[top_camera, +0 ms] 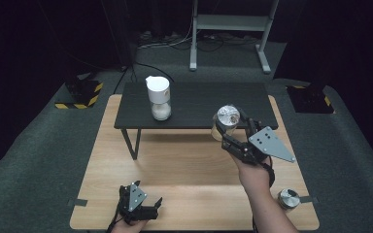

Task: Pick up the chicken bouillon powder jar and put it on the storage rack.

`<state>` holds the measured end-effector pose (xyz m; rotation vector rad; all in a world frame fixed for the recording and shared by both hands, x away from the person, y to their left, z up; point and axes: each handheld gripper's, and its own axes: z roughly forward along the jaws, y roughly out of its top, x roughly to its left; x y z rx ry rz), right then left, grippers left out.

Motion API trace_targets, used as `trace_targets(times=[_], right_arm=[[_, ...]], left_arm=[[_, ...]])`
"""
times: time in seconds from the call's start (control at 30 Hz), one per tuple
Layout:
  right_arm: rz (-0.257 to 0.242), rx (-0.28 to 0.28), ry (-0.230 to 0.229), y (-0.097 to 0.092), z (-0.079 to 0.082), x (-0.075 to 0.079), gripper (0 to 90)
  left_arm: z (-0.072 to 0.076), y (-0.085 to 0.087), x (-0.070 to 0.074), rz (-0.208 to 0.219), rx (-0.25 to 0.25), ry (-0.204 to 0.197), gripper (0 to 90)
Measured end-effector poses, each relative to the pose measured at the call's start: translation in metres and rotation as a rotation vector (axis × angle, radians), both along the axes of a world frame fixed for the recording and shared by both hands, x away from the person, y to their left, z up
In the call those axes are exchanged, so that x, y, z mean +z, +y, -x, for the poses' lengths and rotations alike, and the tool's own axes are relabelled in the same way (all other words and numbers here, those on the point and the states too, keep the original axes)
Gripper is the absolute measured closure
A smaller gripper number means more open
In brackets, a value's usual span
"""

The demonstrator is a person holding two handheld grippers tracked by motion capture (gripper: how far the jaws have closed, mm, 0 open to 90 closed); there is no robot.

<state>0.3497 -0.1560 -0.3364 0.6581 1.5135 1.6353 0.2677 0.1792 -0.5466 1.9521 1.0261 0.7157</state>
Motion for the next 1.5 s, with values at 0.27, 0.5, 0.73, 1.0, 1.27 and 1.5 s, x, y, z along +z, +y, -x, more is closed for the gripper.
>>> trace_targets(times=[0.27, 0.5, 0.73, 1.0, 1.27, 1.5], right_arm=[[-0.005, -0.011, 0.006, 0.005, -0.009, 0.001, 34.4], [-0.009, -0.024, 0.007, 0.009, -0.017, 0.003, 34.4], [-0.012, -0.025, 0.012, 0.015, -0.027, 0.005, 34.4], [-0.007, -0.040, 0.013, 0.020, -0.040, 0.008, 34.3], [-0.011, -0.053, 0.019, 0.021, -0.055, 0.009, 34.3], [-0.012, -0.055, 0.021, 0.023, -0.063, 0.010, 34.3]], left_arm=[[0.000, 0.001, 0.000, 0.004, 0.001, 0.000, 0.9], [0.000, 0.001, 0.000, 0.006, 0.001, -0.001, 1.0], [0.001, 0.001, 0.000, 0.009, 0.000, -0.003, 1.0], [0.001, 0.002, 0.000, 0.014, -0.002, -0.005, 0.9], [0.001, 0.003, 0.000, 0.023, -0.005, -0.002, 0.9], [0.001, 0.003, 0.000, 0.025, -0.007, -0.002, 0.9]])
